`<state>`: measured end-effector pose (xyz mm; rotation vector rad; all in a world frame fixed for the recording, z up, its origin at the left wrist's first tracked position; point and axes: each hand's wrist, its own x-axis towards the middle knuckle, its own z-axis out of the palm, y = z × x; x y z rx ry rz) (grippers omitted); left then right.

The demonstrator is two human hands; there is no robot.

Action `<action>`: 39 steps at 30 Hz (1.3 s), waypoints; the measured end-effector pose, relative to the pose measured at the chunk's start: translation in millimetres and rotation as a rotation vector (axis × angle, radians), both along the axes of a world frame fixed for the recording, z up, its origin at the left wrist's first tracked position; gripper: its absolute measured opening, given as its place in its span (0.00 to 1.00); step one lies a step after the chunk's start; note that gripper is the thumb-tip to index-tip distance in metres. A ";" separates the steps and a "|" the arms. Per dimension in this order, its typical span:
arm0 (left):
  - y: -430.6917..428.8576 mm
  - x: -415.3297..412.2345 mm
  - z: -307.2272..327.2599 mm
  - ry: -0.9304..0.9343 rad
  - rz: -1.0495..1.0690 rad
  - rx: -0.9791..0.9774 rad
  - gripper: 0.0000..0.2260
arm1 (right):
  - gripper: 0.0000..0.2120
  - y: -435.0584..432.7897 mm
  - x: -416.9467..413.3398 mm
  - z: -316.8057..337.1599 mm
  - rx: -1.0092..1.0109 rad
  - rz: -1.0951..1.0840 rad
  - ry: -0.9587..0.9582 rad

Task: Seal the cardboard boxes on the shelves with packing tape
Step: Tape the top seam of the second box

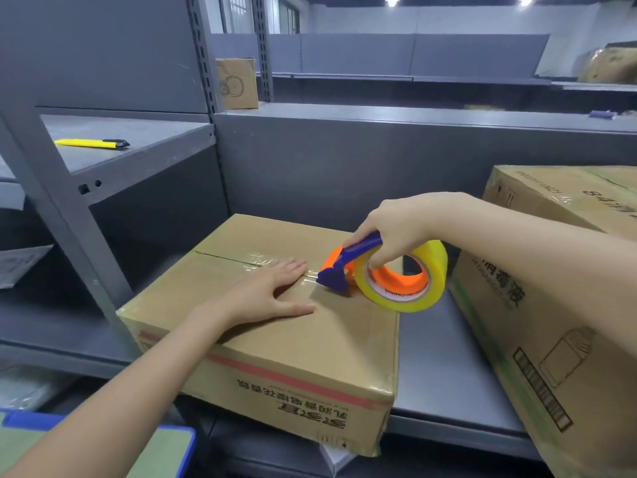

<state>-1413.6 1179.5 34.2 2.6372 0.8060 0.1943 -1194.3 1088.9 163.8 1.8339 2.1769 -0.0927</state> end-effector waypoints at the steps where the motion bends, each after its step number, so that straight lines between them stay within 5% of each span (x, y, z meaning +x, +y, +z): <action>1: 0.6 -0.9 -0.8 0.000 -0.005 0.007 0.39 | 0.24 -1.1 -0.1 0.7 -0.002 -0.001 0.002; 14: -3.3 -1.4 5.3 0.039 0.054 -0.087 0.37 | 0.28 -91.8 91.0 -7.9 -0.047 -0.163 0.186; 20: -29.1 24.2 21.9 0.228 0.110 0.136 0.46 | 0.28 -87.2 86.9 -19.9 -0.021 -0.046 0.040; 26: -74.4 77.9 12.5 0.137 -0.073 0.021 0.42 | 0.30 -84.5 84.7 -26.2 -0.001 -0.037 0.033; 39: -81.9 86.0 5.5 0.048 -0.079 0.059 0.37 | 0.30 -118.2 100.1 -15.6 -0.008 -0.115 0.137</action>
